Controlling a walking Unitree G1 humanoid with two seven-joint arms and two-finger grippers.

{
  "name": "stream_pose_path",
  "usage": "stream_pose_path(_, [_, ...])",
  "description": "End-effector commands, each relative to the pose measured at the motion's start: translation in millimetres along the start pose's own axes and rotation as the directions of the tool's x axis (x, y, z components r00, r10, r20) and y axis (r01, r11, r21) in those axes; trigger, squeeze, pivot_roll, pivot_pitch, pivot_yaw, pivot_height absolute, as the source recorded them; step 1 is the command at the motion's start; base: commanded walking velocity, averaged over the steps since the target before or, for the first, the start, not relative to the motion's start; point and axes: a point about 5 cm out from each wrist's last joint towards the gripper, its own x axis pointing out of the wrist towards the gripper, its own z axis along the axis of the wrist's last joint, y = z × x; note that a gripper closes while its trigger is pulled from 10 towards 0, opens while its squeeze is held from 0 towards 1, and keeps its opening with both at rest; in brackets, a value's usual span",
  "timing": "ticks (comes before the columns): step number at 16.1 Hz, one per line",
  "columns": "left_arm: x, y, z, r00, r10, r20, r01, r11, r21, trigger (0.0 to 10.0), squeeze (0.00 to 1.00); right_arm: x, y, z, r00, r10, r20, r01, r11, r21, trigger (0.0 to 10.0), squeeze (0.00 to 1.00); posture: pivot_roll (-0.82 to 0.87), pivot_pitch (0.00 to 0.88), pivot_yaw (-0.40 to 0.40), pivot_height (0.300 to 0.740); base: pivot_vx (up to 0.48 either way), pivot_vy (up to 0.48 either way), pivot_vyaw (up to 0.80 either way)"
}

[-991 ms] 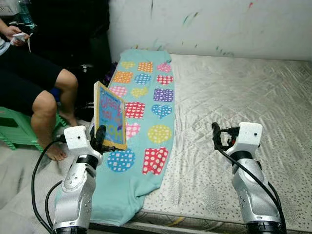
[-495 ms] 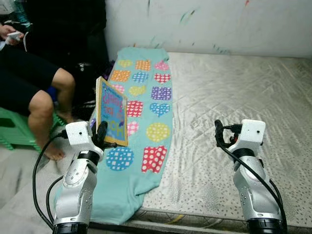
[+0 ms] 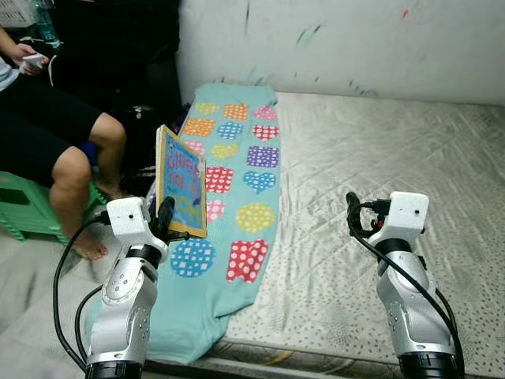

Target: Clean up the room

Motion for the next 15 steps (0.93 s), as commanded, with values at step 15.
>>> stream_pose_path(15, [4.1, -2.6, 9.1, 0.999, -0.012, 0.039, 0.012, 1.0, 0.0, 10.0, 0.0, 3.5, 0.2, 4.5, 1.0, 0.003, 0.02, -0.003, 1.0, 0.008, 10.0, 0.0, -0.08, 0.0, 0.042, 0.74, 0.0, -0.251, -0.13])
